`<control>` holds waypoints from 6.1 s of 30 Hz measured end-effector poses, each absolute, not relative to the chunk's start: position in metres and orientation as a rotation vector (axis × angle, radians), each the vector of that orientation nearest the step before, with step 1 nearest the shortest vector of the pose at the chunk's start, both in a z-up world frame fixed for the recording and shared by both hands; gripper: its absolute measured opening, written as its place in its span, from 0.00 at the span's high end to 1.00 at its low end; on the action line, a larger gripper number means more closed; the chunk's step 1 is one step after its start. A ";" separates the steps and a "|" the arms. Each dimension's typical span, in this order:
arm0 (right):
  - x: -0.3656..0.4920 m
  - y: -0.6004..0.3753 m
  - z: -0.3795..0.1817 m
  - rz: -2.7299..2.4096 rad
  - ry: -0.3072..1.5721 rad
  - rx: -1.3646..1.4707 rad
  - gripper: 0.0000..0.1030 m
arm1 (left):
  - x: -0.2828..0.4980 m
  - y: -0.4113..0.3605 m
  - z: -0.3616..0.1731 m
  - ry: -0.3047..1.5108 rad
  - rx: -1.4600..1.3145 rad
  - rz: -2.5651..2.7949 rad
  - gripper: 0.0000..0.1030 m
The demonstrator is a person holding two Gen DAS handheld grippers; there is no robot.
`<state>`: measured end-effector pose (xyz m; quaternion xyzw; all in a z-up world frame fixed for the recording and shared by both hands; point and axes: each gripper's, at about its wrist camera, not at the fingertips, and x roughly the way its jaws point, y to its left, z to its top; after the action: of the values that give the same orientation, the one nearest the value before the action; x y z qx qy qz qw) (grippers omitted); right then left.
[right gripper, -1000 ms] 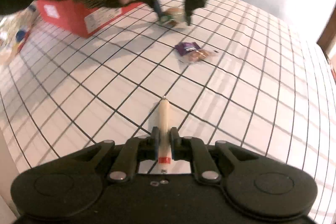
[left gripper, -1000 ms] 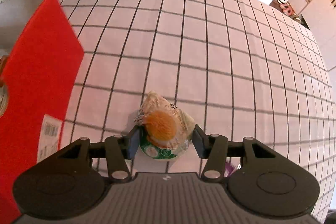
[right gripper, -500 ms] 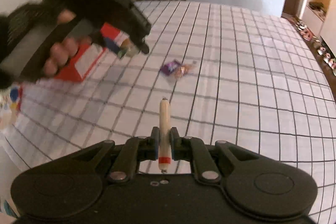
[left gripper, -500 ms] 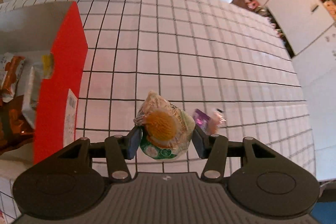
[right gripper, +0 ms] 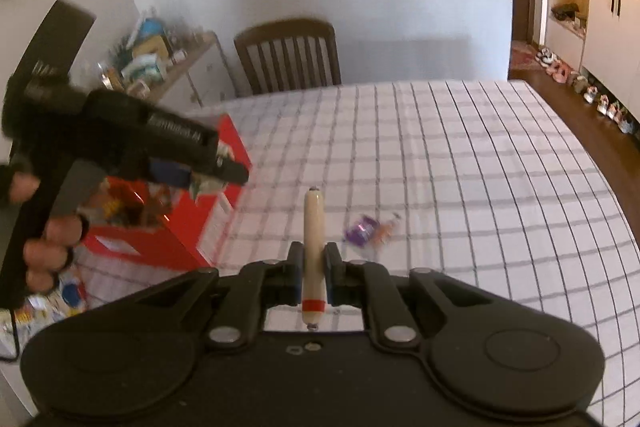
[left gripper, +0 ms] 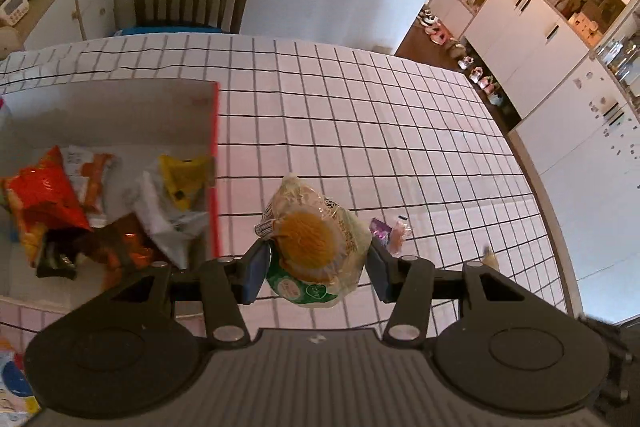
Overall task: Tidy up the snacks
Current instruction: 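Carry the wrapped bun and stick packet over the red box with both tools, then open the left tool dropping the bun while the right tool releases the stick packet, then move both tools back toward the purple candy and small packet, then grasp the purple candy with the left tool while the right tool grasps the small orange packet, then carry the purple candy and orange packet over the red box with both tools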
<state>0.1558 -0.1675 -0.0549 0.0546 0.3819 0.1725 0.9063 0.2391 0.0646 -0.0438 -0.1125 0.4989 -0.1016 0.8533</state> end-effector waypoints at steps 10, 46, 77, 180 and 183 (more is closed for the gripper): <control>0.167 -0.098 -0.019 0.400 0.742 0.083 0.92 | 0.222 0.155 -0.030 0.994 -0.290 -0.132 0.50; 0.252 0.064 -0.091 0.471 0.924 -0.074 0.92 | 0.229 0.264 -0.108 1.088 -0.290 0.084 0.50; 0.226 0.042 -0.066 0.500 0.920 -0.030 0.65 | 0.203 0.216 -0.065 0.971 -0.183 0.041 0.24; 0.339 -0.216 -0.188 0.104 1.225 0.351 0.89 | 0.311 -0.096 -0.196 0.980 0.131 -0.328 0.77; 0.336 -0.222 -0.187 0.099 1.221 0.364 0.90 | 0.315 -0.094 -0.195 1.007 0.102 -0.323 0.79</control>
<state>0.3358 -0.2218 -0.1865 0.1701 0.5699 0.0462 0.8026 0.3152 -0.0938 -0.1947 0.0487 0.4801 -0.1539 0.8623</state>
